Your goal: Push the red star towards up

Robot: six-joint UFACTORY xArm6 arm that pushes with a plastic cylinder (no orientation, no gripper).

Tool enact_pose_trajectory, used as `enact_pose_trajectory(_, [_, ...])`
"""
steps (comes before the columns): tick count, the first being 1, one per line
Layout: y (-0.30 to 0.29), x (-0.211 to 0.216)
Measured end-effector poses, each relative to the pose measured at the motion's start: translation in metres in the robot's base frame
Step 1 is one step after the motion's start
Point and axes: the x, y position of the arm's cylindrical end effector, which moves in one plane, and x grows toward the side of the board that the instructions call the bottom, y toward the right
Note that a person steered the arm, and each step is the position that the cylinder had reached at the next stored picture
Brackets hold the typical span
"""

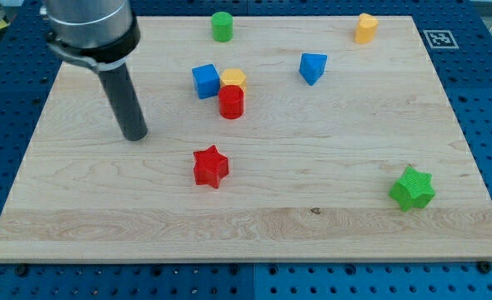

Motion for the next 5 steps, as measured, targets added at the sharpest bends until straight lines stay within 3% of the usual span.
enact_pose_trajectory(2, [-0.012, 0.041])
enact_pose_trajectory(5, [0.089, 0.072])
